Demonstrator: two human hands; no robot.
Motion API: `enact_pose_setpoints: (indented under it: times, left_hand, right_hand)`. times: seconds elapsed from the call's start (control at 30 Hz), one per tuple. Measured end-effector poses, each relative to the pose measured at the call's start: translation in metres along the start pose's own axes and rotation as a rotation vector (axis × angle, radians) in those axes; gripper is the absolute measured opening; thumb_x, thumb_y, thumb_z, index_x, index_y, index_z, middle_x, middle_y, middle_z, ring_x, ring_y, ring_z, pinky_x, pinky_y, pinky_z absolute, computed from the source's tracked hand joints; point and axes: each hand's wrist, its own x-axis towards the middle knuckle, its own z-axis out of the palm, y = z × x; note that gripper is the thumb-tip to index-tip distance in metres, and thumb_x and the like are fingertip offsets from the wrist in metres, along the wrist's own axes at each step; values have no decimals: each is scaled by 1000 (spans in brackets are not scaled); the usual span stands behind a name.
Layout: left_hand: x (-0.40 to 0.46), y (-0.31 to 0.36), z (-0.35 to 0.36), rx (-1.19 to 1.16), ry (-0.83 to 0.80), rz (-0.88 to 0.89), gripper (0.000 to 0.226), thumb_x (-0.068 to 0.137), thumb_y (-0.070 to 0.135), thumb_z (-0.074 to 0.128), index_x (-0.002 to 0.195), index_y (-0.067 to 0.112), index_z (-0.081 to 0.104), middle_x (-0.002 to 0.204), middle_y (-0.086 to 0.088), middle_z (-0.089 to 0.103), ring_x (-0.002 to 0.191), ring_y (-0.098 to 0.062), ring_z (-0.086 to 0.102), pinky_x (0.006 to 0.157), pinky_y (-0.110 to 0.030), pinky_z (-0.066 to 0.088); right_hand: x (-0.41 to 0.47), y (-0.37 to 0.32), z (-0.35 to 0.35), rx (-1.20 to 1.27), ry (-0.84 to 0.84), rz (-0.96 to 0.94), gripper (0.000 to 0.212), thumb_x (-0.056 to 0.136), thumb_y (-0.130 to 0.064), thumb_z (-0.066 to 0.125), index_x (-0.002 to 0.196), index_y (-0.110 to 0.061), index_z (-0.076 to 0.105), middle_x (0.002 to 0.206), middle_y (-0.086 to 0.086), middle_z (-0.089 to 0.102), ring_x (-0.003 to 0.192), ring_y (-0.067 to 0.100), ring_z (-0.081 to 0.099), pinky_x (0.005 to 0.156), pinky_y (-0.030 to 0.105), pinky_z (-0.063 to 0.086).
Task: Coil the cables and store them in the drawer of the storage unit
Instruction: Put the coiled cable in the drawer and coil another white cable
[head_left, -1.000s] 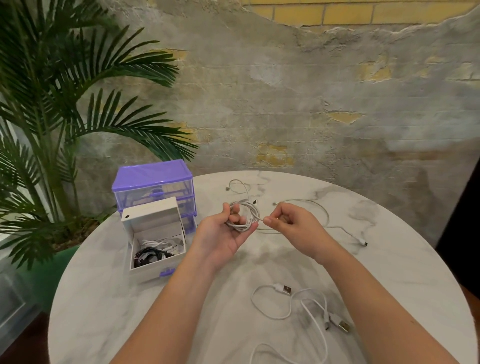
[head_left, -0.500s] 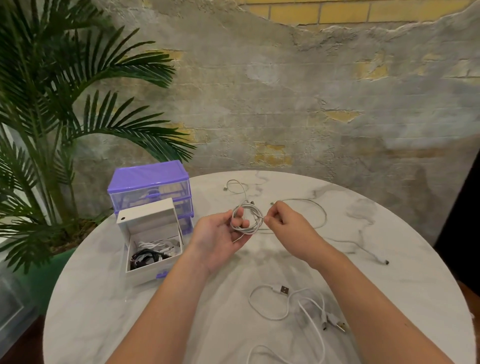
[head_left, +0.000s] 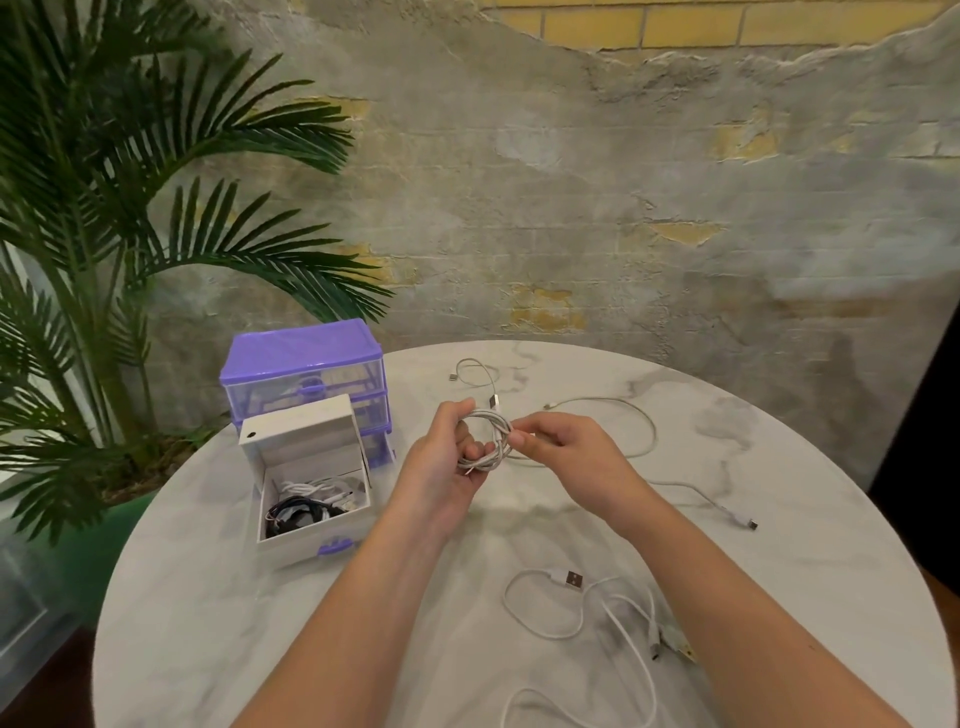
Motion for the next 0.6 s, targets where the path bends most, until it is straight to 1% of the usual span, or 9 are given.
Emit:
enact_pose_setpoints:
  times: [0.07,0.13,0.17,0.23,0.27,0.33,0.4,0.5,0.6]
  left_hand:
    - [0,0,0,-8,-6,17,38,92,21,56,59,18,37,43,2,30,42,-11,41,69,-28,42]
    - [0,0,-2,15,-46,35,41,93,22,56,56,20,36,45,4,27,41,-10,39,71,-29,42]
    - [0,1,-4,40,-80,36,44,93,24,56,54,21,36,48,4,26,44,-10,38,72,-29,42]
    - [0,4,-8,110,-144,15,45,93,27,56,53,21,38,51,4,28,51,-11,42,77,-32,46]
    - [0,5,-9,144,-165,3,41,93,27,56,55,19,41,53,3,32,54,-12,45,82,-35,48]
    - [-2,5,-10,189,-184,-7,30,95,25,54,66,15,51,57,0,41,61,-15,52,91,-40,51]
    - [-2,3,-9,237,-171,1,24,96,23,51,76,11,57,59,-1,46,64,-17,55,94,-43,52]
    - [-2,2,-7,280,-146,8,26,96,21,48,71,12,52,52,1,39,56,-14,51,89,-43,53]
    - [-3,3,-5,230,-166,-24,32,96,23,47,65,17,42,51,4,28,50,-12,39,73,-32,52]
  right_hand:
    - [-1,-1,1,25,-21,-1,16,91,-26,66,102,-17,73,100,10,71,92,17,63,87,25,48]
    - [-4,-3,0,68,-27,-9,16,92,-23,65,102,-15,73,100,9,72,90,10,63,78,12,46]
    - [-5,-4,-1,77,-20,-15,15,92,-23,64,102,-15,73,98,6,73,90,8,63,76,9,45]
    - [-6,-4,-2,53,13,-32,13,93,-24,63,98,-19,74,91,-2,72,88,8,62,77,15,45]
    - [-6,-3,-3,25,35,-41,12,93,-25,63,96,-22,74,86,-6,71,85,7,61,77,19,45]
    - [-5,-1,-3,-80,80,-59,11,94,-28,61,93,-29,72,77,-13,66,80,6,58,77,27,45]
    - [-3,4,-4,-183,91,-74,12,94,-33,59,92,-34,71,77,-14,65,80,8,58,79,36,46]
    - [-3,8,-7,-213,57,-82,12,94,-35,58,90,-40,67,81,-14,67,86,11,60,85,43,48]
    - [-2,6,-12,-184,10,-91,12,94,-33,59,92,-40,68,87,-12,69,93,14,62,90,45,48]
